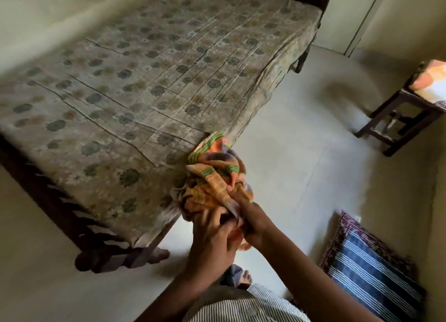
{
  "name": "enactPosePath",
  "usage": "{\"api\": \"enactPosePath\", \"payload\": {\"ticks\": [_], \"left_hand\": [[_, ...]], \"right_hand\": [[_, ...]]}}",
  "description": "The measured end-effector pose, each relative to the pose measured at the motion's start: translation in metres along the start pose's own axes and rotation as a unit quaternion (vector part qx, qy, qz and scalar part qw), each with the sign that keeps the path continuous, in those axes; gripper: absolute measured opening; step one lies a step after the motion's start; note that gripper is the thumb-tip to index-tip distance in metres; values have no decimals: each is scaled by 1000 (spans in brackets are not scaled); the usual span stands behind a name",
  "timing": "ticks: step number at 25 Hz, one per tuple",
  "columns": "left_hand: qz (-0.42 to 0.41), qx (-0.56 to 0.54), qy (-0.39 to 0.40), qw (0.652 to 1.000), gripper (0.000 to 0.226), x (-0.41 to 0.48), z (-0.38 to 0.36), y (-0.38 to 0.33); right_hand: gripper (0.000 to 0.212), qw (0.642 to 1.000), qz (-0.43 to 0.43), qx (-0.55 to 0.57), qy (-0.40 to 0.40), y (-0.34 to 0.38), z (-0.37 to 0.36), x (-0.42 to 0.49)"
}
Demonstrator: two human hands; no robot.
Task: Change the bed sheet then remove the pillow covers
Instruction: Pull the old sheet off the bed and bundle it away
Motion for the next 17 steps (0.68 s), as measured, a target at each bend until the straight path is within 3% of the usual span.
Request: {"api": "enactPosePath", "payload": {"ticks": [2,4,6,9,14,17], "left_hand": [[-7,12,-14,1000,36,-14,12,7],[54,-135,-42,988,37,-28,32,20],[226,-345,-129,902,38,-46,57,49],[398,-447,-223,770,81,-78,82,94],[478,-561,-224,637,120,-143,109,108],[479,-584,-263,600,114,-207,136,101]], "right_hand": [[66,997,30,-59,-34,-10,-7,3],[49,992,40,-110,-37,-14,-19,2],[26,986,28,-166,-4,-13,-34,-5],[23,959,29,-265,93,-15,-60,-14],[33,871,43,-391,295,-36,-135,-33],[41,804,28,-437,401,-74,-201,-47]]}}
Point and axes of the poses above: each hand's wrist, its own x-axis towards the middle knuckle, its own z-axis out of the back of the hand, y = z × x, the point moved 5 cm from there along x, towards the middle knuckle, and after that the axes turned 11 degrees about -x, right-handed, at the moved point
